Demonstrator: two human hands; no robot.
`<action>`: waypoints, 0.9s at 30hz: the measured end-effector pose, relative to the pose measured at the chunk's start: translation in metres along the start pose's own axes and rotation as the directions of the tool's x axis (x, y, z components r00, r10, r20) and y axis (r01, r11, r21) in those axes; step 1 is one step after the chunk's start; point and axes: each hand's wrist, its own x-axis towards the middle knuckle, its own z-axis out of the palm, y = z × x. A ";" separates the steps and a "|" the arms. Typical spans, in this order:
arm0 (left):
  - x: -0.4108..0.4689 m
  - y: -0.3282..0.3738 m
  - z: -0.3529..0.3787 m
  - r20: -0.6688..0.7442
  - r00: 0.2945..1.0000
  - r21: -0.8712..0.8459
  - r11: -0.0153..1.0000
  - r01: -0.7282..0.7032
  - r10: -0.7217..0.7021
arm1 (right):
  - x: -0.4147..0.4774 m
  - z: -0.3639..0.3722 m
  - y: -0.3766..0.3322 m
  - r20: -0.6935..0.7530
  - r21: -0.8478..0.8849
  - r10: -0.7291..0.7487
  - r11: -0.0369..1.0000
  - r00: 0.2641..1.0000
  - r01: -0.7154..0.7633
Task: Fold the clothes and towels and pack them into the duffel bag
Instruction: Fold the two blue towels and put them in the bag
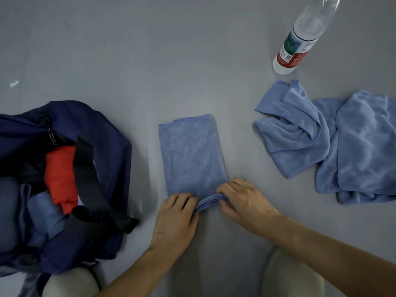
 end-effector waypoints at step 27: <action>0.039 -0.017 0.000 -0.192 0.958 -0.002 0.976 -0.219 0.214 | 0.017 0.004 0.031 0.130 -0.355 -0.141 0.917 0.981 0.179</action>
